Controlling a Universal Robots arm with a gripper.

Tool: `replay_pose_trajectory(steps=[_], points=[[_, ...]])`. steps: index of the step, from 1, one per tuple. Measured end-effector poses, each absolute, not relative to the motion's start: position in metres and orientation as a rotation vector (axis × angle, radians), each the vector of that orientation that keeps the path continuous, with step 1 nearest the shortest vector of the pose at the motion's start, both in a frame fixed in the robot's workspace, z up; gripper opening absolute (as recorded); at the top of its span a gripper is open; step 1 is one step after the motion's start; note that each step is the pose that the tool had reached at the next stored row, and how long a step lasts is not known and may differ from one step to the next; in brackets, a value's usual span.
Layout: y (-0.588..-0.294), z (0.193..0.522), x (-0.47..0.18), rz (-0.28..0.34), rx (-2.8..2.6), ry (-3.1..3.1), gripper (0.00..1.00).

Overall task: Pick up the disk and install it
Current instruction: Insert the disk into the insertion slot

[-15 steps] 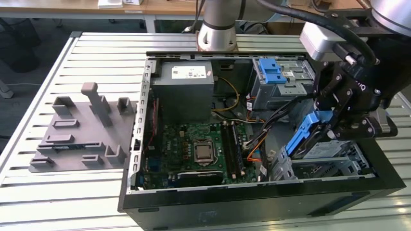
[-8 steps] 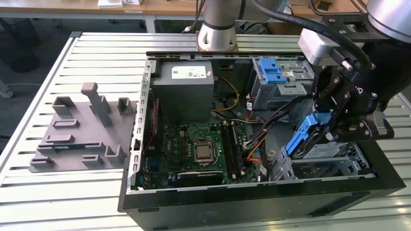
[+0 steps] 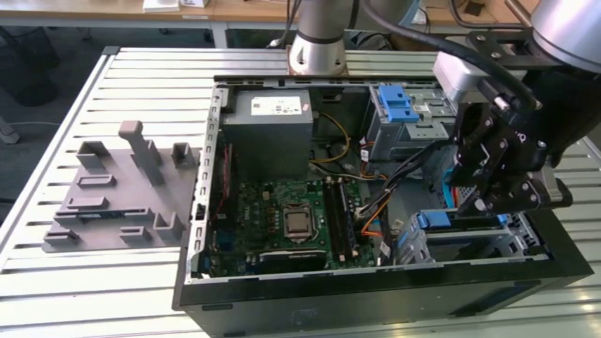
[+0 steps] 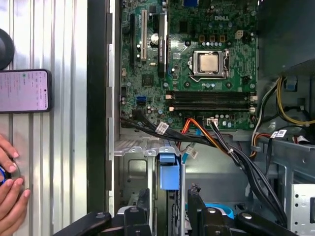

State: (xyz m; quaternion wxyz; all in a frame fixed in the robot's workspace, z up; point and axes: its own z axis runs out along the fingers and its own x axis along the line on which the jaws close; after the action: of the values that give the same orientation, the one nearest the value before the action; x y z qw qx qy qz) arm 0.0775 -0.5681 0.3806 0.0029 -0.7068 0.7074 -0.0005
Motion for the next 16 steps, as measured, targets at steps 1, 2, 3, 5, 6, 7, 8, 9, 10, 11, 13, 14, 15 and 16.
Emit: replay_pose_trajectory(steps=[1,2,3,5,6,7,8,9,10,11,13,14,15,16], points=[[-0.5681,0.3788,0.0775,-0.002,-2.216,2.218,0.44],[-0.5681,0.377,0.0776,-0.002,-2.216,2.218,0.44],[-0.5681,0.3752,0.0775,-0.002,-2.216,2.218,0.44],[-0.5681,0.374,0.0775,-0.002,-2.216,2.218,0.36],[-0.5681,0.374,0.0776,-0.002,-2.216,2.218,0.3],[-0.5681,0.374,0.0775,-0.002,-2.216,2.219,0.3],[-0.5681,0.3739,0.0776,-0.002,-2.216,2.218,0.24],[-0.5681,0.3739,0.0776,-0.002,-2.216,2.218,0.18],[-0.5681,0.3738,0.0776,-0.002,-2.216,2.218,0.18],[-0.5681,0.3738,0.0775,-0.002,-2.216,2.218,0.12],[-0.5681,0.3738,0.0776,-0.002,-2.216,2.218,0.12],[-0.5681,0.3738,0.0776,-0.002,-2.216,2.218,0.12],[-0.5681,0.3738,0.0775,-0.002,-2.216,2.218,0.12],[-0.5681,0.3738,0.0775,-0.002,-2.216,2.218,0.12]])
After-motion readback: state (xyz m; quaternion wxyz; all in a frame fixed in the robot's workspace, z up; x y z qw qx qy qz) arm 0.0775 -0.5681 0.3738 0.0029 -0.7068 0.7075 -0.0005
